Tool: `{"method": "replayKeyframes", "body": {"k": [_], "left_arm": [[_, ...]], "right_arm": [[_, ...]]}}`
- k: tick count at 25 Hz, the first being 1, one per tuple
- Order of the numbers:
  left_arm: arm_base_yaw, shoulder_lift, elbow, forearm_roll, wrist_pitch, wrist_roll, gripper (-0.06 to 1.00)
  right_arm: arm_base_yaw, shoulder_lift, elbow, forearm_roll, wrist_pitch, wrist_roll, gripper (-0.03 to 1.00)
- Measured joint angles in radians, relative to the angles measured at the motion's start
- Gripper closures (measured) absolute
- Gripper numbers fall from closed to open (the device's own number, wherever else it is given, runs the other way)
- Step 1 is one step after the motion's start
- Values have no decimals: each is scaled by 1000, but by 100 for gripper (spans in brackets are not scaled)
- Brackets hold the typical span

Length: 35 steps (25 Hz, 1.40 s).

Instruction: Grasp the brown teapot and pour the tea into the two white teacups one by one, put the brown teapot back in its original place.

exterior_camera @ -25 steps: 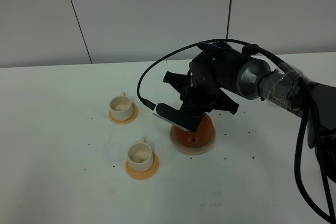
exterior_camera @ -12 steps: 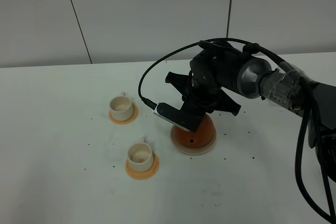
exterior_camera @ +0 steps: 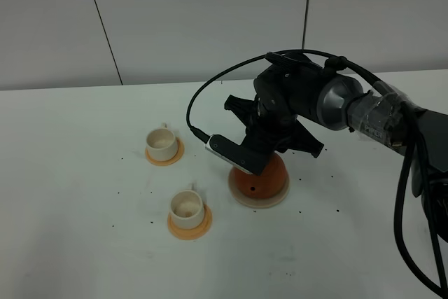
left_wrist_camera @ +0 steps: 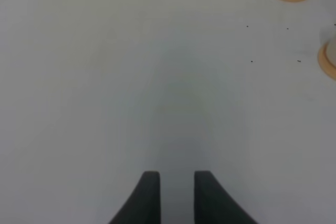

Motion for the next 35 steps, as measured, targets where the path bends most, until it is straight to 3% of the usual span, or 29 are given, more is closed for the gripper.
{"method": "replayKeyframes", "body": {"k": [19,35], "left_arm": [[0,0,0,0,0,0,71],[0,0,0,1,0,0,71]], "right_arm": [[-6,-7,0,29,61,59,74],[-10,-8,0,84,55,-56,74]]}}
